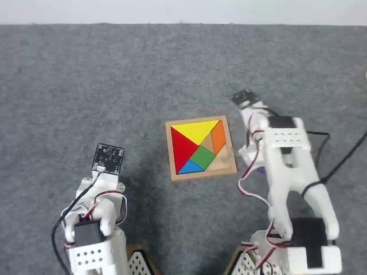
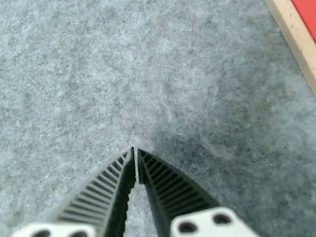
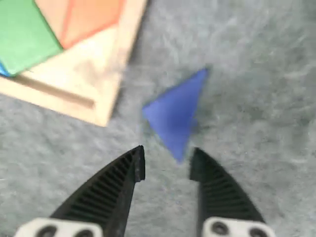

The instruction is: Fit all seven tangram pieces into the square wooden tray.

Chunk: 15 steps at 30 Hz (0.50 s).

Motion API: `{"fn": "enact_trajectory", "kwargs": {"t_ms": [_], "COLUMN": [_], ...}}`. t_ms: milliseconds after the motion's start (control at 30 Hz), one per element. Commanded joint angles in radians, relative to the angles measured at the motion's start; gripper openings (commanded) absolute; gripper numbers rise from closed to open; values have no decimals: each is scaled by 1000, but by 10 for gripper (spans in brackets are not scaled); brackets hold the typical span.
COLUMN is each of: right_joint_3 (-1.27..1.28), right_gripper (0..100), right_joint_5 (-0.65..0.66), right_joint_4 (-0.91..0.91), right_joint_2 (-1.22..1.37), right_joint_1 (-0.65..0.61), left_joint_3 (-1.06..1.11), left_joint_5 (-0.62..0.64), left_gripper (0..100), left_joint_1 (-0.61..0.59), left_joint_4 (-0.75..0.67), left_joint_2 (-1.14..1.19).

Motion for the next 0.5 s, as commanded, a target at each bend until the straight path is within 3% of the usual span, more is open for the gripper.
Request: {"fn": "enact_trajectory", "kwargs": {"t_ms": [0, 467], "right_joint_3": [29, -52], "right_gripper": [277, 285], "right_joint_5": [-31, -115], "right_joint_4": [-53, -209], "right_joint_2": [-21, 255], "right_joint_1": [-53, -42], "left_joint_3": [-7, -7], "left_joint_5": [-14, -14], "left_gripper": [12, 12], "left_joint_1": [-8, -8], "left_joint_4": [5, 5], "left_joint_2": [-20, -20]}}
